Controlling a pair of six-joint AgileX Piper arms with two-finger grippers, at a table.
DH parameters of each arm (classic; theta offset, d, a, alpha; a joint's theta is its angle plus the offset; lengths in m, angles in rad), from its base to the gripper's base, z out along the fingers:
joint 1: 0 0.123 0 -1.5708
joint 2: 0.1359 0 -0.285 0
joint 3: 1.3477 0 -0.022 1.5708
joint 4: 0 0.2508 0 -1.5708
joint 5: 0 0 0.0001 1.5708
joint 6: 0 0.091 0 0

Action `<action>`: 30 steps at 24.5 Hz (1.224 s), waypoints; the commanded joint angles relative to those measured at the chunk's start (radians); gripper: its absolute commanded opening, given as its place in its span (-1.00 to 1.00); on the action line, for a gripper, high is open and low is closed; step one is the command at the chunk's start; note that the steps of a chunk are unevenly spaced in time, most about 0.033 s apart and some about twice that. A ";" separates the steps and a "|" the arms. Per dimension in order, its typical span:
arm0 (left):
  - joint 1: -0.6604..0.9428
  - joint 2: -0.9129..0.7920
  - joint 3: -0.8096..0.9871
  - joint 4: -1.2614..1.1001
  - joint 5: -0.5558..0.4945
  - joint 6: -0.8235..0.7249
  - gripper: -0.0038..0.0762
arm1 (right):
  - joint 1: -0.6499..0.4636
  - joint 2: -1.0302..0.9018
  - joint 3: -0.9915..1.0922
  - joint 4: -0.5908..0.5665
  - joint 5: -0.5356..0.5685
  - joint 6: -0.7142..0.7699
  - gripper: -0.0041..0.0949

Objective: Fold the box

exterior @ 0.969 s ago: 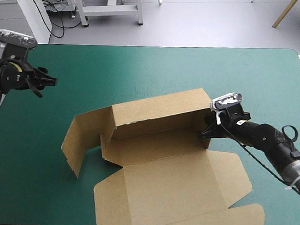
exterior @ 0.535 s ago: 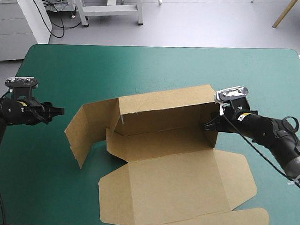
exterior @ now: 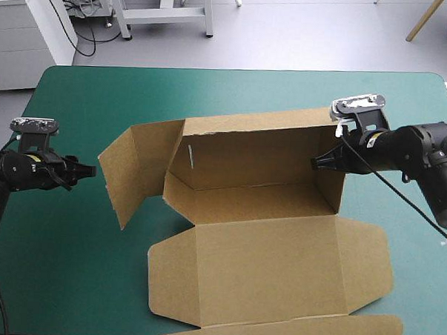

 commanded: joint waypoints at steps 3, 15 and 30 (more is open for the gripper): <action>0.000 -0.031 -0.024 -0.021 -0.048 0.002 0.01 | 0.000 0.066 -0.113 -0.045 0.179 -0.010 -0.96; 0.000 -0.031 -0.024 -0.029 -0.033 0.007 0.01 | -0.029 0.370 -0.316 0.013 0.178 -0.011 -0.96; 0.000 -0.031 -0.024 -0.031 -0.035 0.010 -0.05 | -0.029 0.606 -0.577 0.041 0.027 -0.013 0.20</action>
